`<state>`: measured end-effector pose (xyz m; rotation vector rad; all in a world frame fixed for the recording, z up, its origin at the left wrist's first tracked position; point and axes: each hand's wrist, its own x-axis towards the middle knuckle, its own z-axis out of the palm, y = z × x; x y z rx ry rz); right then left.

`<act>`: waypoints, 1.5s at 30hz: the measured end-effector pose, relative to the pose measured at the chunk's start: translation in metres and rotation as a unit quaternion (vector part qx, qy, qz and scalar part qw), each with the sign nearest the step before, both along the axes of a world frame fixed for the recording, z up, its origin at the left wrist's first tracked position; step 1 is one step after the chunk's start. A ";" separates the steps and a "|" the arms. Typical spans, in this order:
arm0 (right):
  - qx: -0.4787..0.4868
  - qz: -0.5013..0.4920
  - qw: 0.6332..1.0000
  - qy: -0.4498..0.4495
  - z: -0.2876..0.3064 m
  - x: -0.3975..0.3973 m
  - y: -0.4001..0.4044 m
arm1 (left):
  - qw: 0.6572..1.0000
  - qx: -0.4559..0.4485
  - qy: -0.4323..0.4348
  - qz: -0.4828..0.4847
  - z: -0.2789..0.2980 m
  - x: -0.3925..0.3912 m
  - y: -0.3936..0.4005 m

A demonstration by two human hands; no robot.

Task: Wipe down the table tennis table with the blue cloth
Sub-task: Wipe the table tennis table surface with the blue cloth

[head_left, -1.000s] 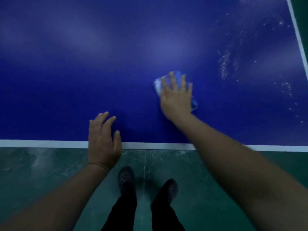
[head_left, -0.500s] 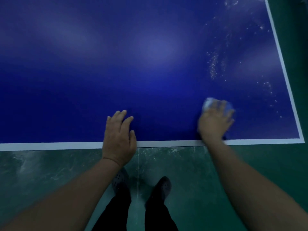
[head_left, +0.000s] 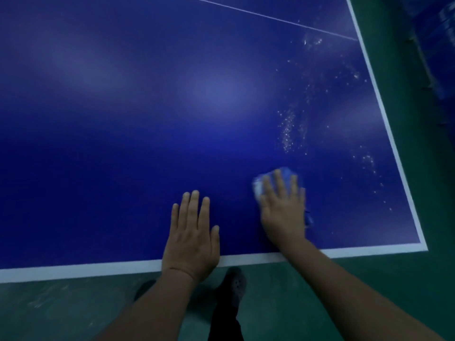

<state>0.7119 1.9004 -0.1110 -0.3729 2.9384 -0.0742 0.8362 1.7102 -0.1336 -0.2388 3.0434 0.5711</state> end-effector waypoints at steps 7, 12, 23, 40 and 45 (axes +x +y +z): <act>-0.009 0.359 0.933 0.008 -0.008 -0.110 -0.097 | 0.998 -0.052 -0.013 0.011 0.002 -0.004 0.003; 0.012 -0.017 1.000 0.019 0.001 -0.247 -0.056 | 0.997 -0.074 -0.030 0.011 0.004 -0.004 0.004; 0.038 0.168 0.983 0.062 -0.011 -0.178 0.005 | 0.997 -0.070 -0.024 0.020 0.006 -0.004 0.005; 0.027 0.250 0.967 0.043 -0.011 -0.142 0.128 | 0.998 -0.059 -0.029 0.023 0.010 -0.006 0.006; -0.014 -0.143 0.990 0.007 0.009 -0.211 0.129 | 0.997 -0.062 -0.036 0.020 0.010 -0.005 0.005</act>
